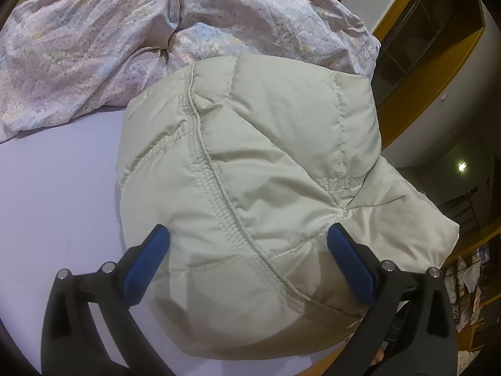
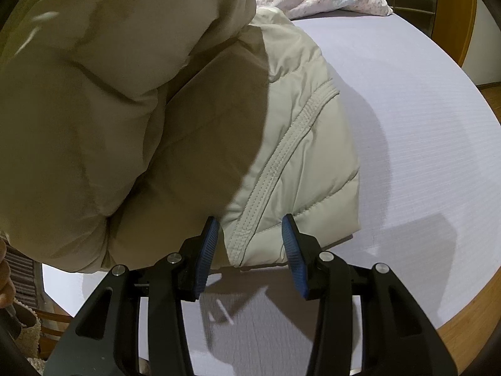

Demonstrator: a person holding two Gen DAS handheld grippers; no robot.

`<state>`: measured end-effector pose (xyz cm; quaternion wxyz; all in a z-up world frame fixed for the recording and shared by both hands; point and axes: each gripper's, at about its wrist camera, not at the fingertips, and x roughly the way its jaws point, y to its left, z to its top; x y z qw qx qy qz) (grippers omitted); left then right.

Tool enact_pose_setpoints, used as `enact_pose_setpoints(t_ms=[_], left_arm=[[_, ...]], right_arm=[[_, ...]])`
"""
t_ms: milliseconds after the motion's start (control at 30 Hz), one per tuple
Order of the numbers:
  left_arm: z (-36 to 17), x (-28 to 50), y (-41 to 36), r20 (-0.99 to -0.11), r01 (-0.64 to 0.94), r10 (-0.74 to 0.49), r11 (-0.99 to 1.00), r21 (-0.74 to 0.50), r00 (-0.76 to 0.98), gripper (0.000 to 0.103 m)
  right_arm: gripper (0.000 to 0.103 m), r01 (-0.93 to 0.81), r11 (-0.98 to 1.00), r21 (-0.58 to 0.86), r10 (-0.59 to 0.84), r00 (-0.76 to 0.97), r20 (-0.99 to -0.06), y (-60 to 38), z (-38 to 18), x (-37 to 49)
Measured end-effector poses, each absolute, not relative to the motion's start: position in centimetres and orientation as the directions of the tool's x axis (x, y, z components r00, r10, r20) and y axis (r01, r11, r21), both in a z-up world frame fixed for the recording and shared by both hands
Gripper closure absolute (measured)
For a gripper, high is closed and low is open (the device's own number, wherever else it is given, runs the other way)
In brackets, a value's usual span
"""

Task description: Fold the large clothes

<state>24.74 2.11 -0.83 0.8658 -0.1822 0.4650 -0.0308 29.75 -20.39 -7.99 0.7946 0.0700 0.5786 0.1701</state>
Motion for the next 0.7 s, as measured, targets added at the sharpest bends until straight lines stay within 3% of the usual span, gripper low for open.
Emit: enact_pose_setpoints(t_ms=[700], left_arm=[[-2.2, 25.7, -1.5, -0.809, -0.061, -0.187, 0.963, -0.264, 0.557, 0.002]], right_arm=[[0.058, -0.139, 0.947, 0.291, 0.32, 0.306, -0.897, -22.5, -6.2, 29.5]])
